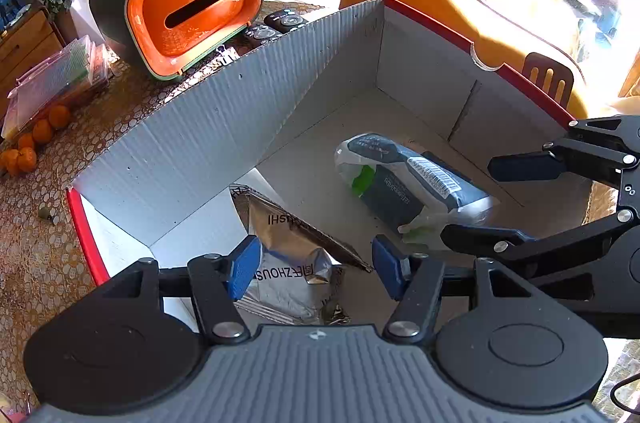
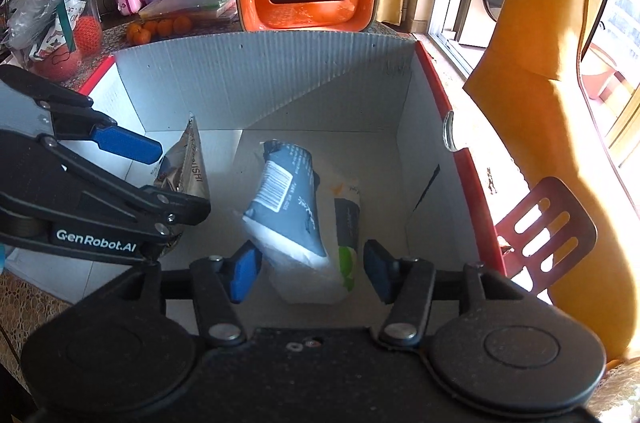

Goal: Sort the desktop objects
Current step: 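Open both tools to drop the snack bag and wipes pack into the box, then withdraw both tools from the box back toward the remaining items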

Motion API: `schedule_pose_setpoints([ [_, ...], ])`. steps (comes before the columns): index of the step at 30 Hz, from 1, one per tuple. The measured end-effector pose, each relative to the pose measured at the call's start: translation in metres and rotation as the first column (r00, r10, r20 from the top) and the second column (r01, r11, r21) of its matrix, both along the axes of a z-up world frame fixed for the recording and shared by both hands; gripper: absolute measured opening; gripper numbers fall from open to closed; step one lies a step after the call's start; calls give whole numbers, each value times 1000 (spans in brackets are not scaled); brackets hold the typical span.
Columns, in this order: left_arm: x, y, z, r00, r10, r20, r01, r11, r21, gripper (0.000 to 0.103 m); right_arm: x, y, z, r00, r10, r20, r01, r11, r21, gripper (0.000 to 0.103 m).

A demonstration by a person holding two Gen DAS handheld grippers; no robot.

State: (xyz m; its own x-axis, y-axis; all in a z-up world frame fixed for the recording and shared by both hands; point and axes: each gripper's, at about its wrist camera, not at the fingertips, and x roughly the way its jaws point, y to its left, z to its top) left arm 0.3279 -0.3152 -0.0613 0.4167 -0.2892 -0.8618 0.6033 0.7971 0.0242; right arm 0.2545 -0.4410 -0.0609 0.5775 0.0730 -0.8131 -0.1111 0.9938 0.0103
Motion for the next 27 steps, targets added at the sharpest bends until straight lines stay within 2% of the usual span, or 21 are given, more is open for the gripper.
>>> schedule_pose_setpoints([
  [2,-4,3,4,1000,7,10,-7,1000,-14,65,-5,1,4,1000,15,11,-15,1000,-4,63],
  [5,-12,9,14,1000,12,25,-11,999,-45,65,-14,2,13,999,27,35,-27,1000,5,64],
  [7,-18,14,22,999,17,41,-14,998,-69,65,-20,2,19,998,37,50,-37,999,15,71],
  [12,-35,25,39,996,33,77,-24,993,-114,65,-37,4,35,995,46,87,-50,998,44,74],
  [13,-39,28,43,995,41,85,-31,992,-123,67,-40,5,38,994,47,95,-52,998,47,76],
  [15,-46,34,49,993,59,99,-45,989,-141,78,-47,7,43,993,47,110,-53,997,54,77],
  [22,-70,51,62,987,91,131,-67,982,-178,79,-68,19,58,988,43,149,-53,996,66,82],
  [24,-77,58,66,986,96,138,-68,979,-193,87,-76,24,61,986,44,159,-55,996,66,86],
  [27,-90,70,74,982,109,157,-73,973,-220,88,-88,33,68,984,44,171,-55,997,61,88],
])
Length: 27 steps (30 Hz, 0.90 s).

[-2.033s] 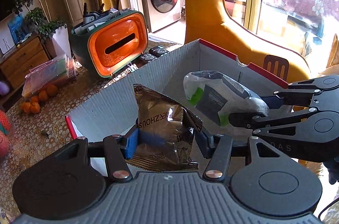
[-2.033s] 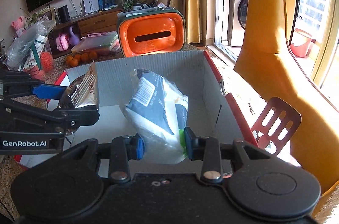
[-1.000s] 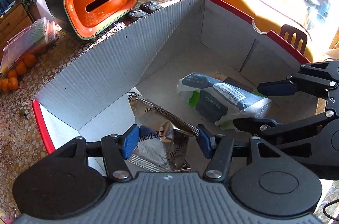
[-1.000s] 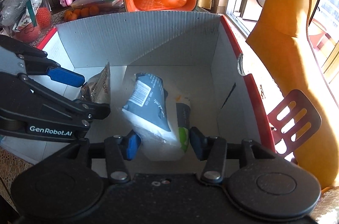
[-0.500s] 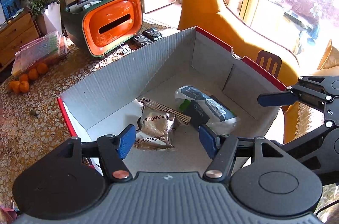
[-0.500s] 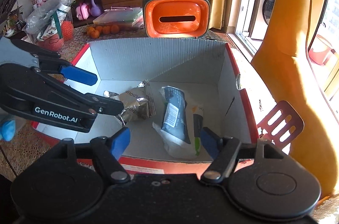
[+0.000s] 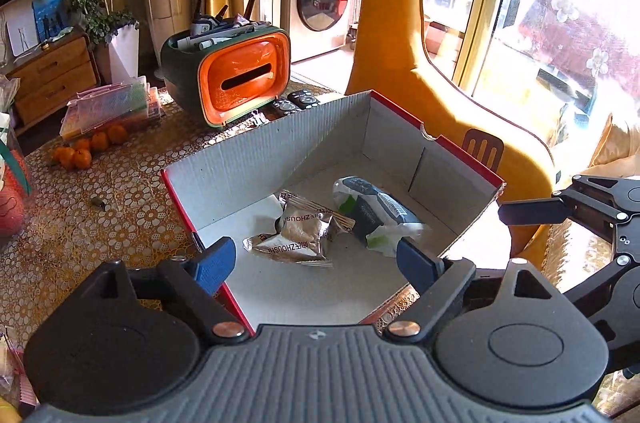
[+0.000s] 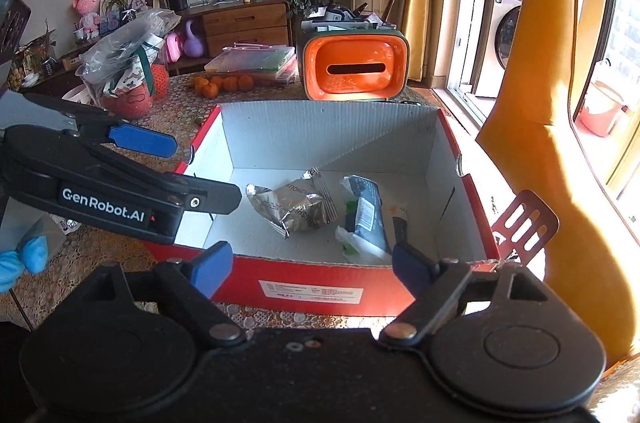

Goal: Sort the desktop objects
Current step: 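Withdraw both tools from the box back toward the remaining items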

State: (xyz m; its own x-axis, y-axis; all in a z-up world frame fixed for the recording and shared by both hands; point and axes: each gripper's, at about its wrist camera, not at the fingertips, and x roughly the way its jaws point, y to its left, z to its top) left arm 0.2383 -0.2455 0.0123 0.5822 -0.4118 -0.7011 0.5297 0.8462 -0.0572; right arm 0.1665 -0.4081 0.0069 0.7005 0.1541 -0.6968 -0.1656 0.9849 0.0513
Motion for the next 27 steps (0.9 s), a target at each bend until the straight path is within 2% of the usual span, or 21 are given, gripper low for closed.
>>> schedule_pose_setpoints([
  [1,-4,4,2,1000,4,1,-4,1000,-11,89,-3,3,1,1000,-2,2,2,1000,0,89],
  [3,-10,13,6,1000,9,-3,-9,999,-32,101,-11,10,4,1000,-5,7,5,1000,4,90],
  [4,-15,17,7,1000,10,-1,-10,999,-39,103,-14,13,5,1000,-6,10,6,1000,7,90],
  [11,-47,54,20,998,27,58,-22,997,-76,103,-43,44,16,998,-27,49,26,1000,12,99],
  [15,-67,76,19,995,52,87,-47,997,-56,103,-56,64,18,997,-31,69,30,999,17,100],
  [22,-92,130,14,986,141,91,-134,987,-83,103,-71,102,11,995,-46,84,43,998,37,101],
  [27,-107,166,9,969,216,121,-209,975,-74,103,-83,135,4,994,-24,106,20,999,38,101],
])
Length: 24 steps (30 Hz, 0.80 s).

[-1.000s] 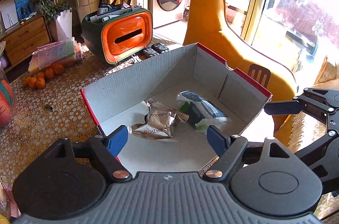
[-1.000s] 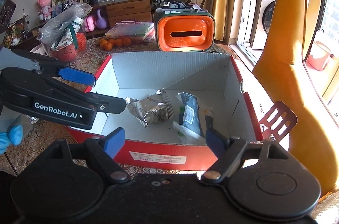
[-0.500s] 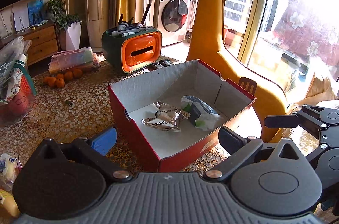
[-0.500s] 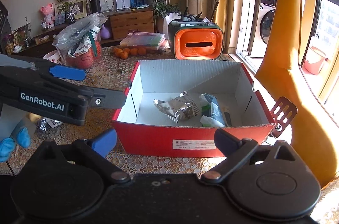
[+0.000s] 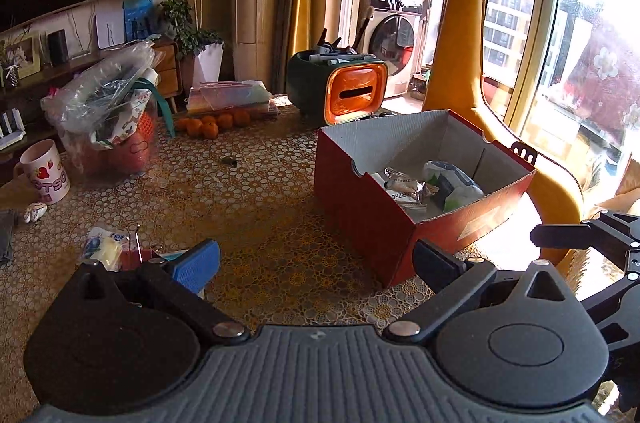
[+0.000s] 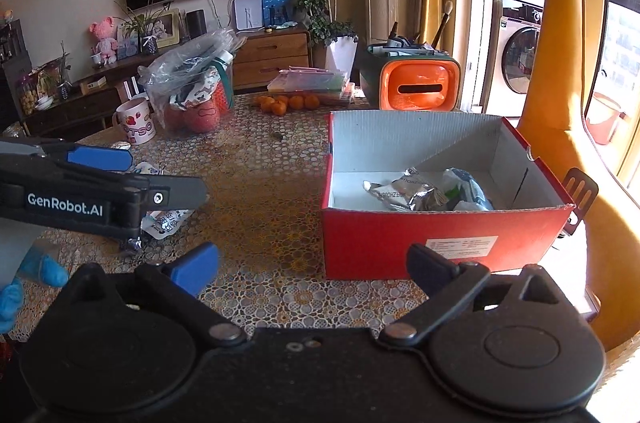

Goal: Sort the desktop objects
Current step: 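Withdraw both tools from the box back toward the remaining items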

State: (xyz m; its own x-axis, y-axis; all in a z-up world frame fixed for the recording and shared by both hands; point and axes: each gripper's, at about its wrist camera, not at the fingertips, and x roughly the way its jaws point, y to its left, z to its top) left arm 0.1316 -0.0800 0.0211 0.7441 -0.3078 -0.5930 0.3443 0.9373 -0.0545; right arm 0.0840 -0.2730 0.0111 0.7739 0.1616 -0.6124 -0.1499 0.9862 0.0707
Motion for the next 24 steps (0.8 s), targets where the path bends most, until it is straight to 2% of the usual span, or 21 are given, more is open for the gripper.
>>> schedule_pose_setpoints([
  [6,-10,44,-1,991,129,33,-128,991,-41,103,-7,41,-4,998,63,22,-62,997,-39,101],
  [9,-10,61,-1,986,160,47,-157,986,-56,103,-4,57,-6,996,87,20,-86,995,-41,101],
  [18,-5,101,-18,965,250,76,-248,968,-42,103,15,102,-19,988,153,17,-152,987,-49,101],
  [24,2,130,-38,940,329,86,-329,944,-16,103,34,121,-33,984,180,10,-179,983,-48,100],
])
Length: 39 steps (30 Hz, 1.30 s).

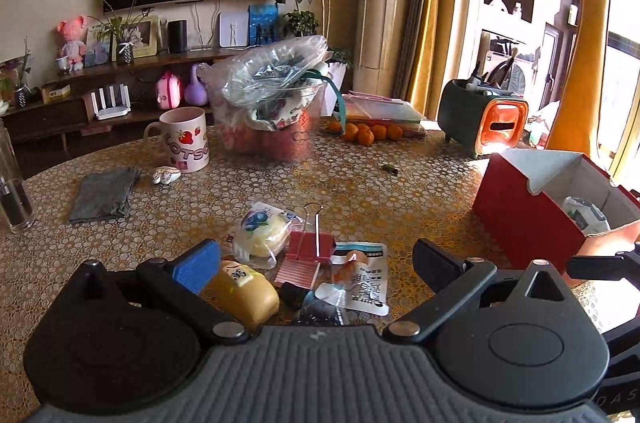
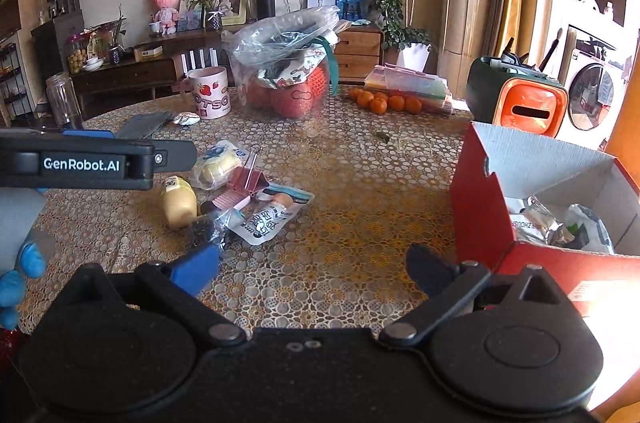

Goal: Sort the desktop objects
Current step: 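Withdraw both tools from the box back toward the remaining items, then grasp the yellow bottle with the left tool while the right tool grasps the white pouch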

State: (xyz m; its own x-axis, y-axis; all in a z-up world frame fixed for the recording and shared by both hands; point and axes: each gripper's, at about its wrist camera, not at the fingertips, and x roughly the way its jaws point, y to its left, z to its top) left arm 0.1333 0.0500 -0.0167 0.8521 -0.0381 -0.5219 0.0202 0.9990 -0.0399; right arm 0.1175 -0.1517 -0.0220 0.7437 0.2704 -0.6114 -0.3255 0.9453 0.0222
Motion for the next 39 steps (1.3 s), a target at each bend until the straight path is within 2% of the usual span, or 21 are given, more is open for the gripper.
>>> schedule_pose_setpoints([
  [7,9,24,-21,999,36,-4,-36,999,23,103,28,13,-12,1000,16,-18,-16,1000,8,100],
  [13,21,33,-40,999,33,-29,-32,999,32,103,56,24,-22,999,16,-38,-15,1000,10,98],
  [18,33,44,-55,997,43,-60,-42,999,14,103,79,37,-35,998,21,-66,-20,1000,10,97],
  [26,52,57,-72,994,37,-106,-39,999,-17,102,115,60,-58,992,0,-129,1,1000,10,92],
  [31,59,61,-79,992,29,-127,-33,999,-34,102,138,69,-75,982,-33,-187,34,999,-1,84],
  [34,63,61,-83,991,25,-133,-31,999,-39,102,144,73,-84,975,-45,-218,46,999,-2,79],
  [39,70,59,-88,989,10,-150,-18,999,-50,98,143,76,-87,974,-60,-217,60,998,-8,77],
])
